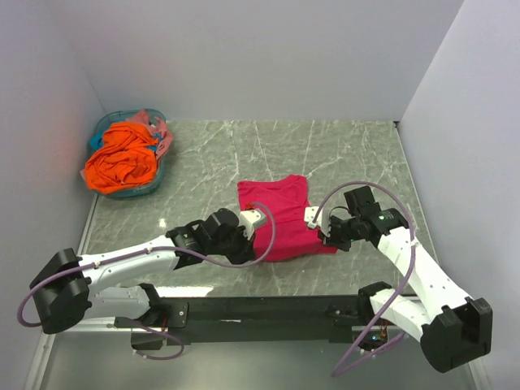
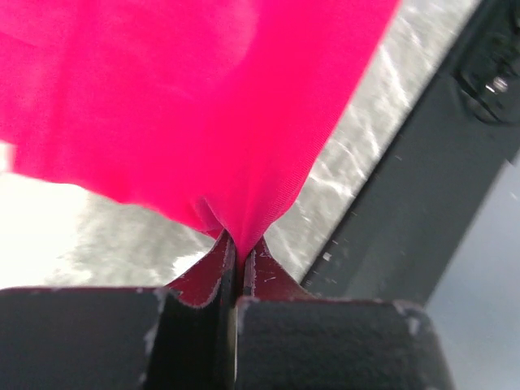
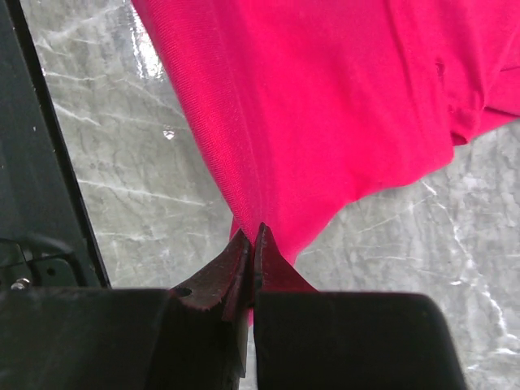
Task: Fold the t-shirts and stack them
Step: Fold the tshirt
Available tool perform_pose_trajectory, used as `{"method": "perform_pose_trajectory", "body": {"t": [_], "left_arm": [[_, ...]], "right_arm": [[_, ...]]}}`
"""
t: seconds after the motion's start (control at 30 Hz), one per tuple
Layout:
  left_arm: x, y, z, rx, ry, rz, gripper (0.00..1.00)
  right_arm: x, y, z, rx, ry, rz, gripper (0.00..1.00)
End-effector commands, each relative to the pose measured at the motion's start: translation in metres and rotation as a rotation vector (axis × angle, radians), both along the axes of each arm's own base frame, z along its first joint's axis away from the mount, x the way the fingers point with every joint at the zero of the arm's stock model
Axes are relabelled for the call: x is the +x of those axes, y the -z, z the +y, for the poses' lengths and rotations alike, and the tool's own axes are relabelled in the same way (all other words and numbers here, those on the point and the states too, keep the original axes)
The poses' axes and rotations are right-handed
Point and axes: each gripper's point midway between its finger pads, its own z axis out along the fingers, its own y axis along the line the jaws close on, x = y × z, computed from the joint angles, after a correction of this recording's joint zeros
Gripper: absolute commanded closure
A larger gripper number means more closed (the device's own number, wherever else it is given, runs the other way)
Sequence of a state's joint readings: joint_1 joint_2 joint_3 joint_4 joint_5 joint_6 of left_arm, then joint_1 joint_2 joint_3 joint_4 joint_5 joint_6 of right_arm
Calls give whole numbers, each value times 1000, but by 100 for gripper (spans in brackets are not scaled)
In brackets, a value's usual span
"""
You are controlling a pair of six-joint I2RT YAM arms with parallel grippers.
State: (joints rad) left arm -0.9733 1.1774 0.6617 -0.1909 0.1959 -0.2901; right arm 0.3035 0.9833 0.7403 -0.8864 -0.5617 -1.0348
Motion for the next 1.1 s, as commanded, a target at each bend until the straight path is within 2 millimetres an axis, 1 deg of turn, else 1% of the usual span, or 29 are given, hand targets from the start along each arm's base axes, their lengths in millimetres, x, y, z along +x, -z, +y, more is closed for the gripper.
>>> {"method": "perform_pose_trajectory", "body": {"t": [0.0,0.03,0.07,0.1,0.13,0.17,0.23,0.27,0.3,0.37,0.4,0.47,0.5,0.53,0.57,0.6,0.63,0.7,0.73,0.77,0.8,0.87,0.9,0.97,1.07], "left_arm": [[30,-27,1,6,-93,-138,100],[38,-35,2,7,-112,-173,100],[41,-37,3,17,-105,-201,100],[44,-41,2,15,-100,-219,100],[57,-42,7,41,-144,-257,100],[64,-44,8,47,-148,-285,100],[84,-43,13,70,-192,-309,100],[93,-46,13,64,-201,-332,100],[107,-48,20,68,-236,-341,100],[124,-46,22,74,-258,-353,100],[139,-50,29,64,-291,-367,100],[154,-45,29,69,-294,-361,100],[164,-44,35,70,-313,-355,100],[175,-39,35,77,-320,-353,100],[180,-37,35,76,-312,-344,100],[188,-25,38,99,-321,-324,100],[195,-26,36,99,-320,-333,100],[207,-20,41,107,-331,-321,100],[217,-19,37,98,-334,-326,100],[222,-17,37,96,-337,-326,100],[228,-15,40,94,-347,-323,100],[238,-12,36,80,-345,-319,100],[243,-10,37,78,-350,-314,100],[250,-4,34,76,-340,-302,100],[259,2,31,81,-330,-298,100]], "right_arm": [[22,-21,2,3,16,-91,100],[28,-24,3,5,25,-100,100],[33,-26,3,3,40,-103,100],[44,-31,7,7,47,-108,100],[51,-33,9,8,53,-109,100],[61,-35,12,8,65,-97,100],[77,-40,16,13,82,-111,100],[89,-42,17,7,97,-109,100],[99,-44,20,11,105,-119,100],[113,-47,23,14,128,-124,100],[128,-48,27,13,137,-124,100],[141,-48,32,18,149,-109,100],[155,-47,36,17,156,-103,100],[162,-47,39,20,162,-97,100],[173,-43,42,17,168,-87,100],[182,-41,43,11,177,-90,100],[192,-35,45,5,190,-76,100],[201,-30,46,-7,197,-66,100],[205,-27,44,-20,210,-62,100],[211,-22,45,-30,213,-56,100],[216,-21,45,-33,221,-62,100],[224,-17,43,-48,244,-63,100],[227,-16,43,-51,250,-65,100],[232,-14,41,-58,266,-61,100],[235,-11,39,-64,283,-59,100]]}}
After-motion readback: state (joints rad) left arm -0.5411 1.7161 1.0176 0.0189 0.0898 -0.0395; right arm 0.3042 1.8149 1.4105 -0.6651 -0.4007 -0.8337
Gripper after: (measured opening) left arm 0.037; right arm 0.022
